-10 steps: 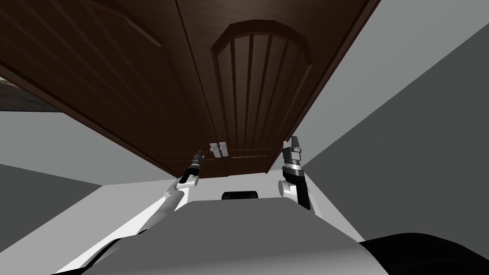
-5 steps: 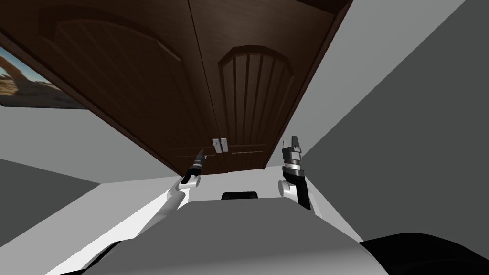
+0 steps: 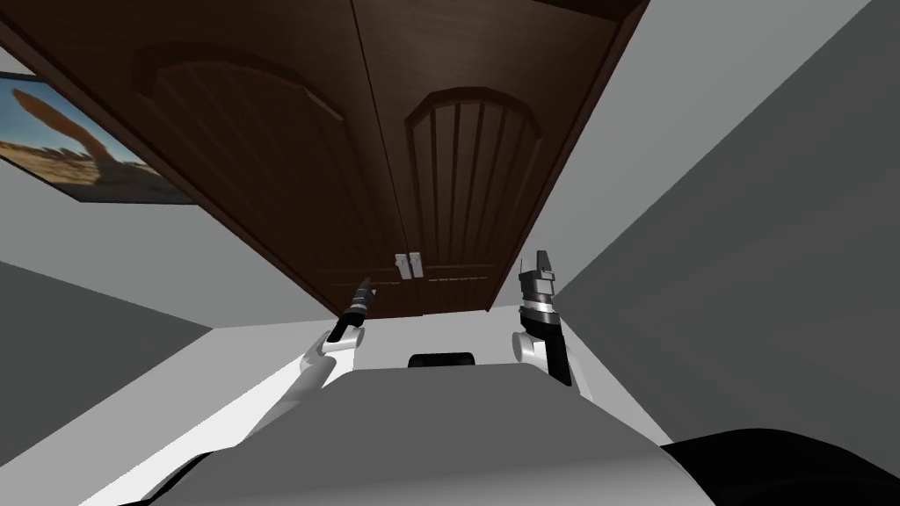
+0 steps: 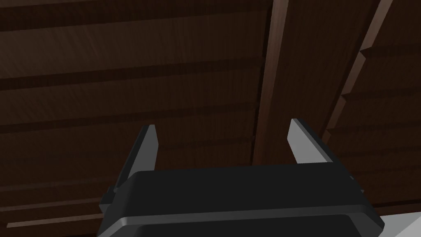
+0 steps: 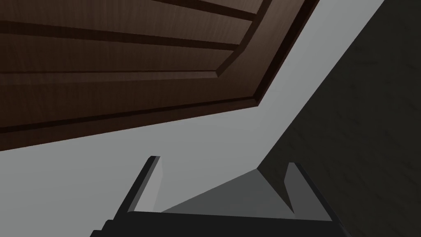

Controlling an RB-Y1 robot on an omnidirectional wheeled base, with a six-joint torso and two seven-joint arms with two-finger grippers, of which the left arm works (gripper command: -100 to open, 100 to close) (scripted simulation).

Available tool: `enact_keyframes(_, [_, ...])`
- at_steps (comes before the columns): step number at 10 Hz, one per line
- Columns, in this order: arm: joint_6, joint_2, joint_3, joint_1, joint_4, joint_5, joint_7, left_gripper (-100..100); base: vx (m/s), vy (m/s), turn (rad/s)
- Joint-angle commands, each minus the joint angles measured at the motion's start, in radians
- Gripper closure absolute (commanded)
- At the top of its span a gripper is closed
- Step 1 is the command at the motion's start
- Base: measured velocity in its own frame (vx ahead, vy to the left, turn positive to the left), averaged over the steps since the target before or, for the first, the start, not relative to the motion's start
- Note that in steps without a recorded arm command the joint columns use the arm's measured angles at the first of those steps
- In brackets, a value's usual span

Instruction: Pull the door open

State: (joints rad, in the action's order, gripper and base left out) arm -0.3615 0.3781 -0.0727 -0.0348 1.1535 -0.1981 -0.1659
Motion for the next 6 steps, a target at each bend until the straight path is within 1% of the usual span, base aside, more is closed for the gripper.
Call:
enact_keyframes(1, [-0.004, 0.011, -0.019, 0.001, -0.028, -0.002, 0.002, -100, 0.077, 0.119, 0.103])
enact_keyframes(2, [-0.007, 0.013, -0.032, 0.0, -0.04, -0.003, 0.006, -100, 0.142, 0.089, 0.045])
enact_keyframes(3, [-0.008, 0.011, -0.033, 0.003, -0.042, -0.002, 0.007, -100, 0.185, 0.053, -0.007])
enact_keyframes(4, [-0.01, 0.006, -0.031, 0.009, -0.043, -0.001, 0.009, -100, 0.184, 0.007, -0.056])
enact_keyframes(6, [-0.013, -0.007, -0.019, 0.025, -0.039, 0.002, 0.01, -100, 0.186, -0.029, -0.103])
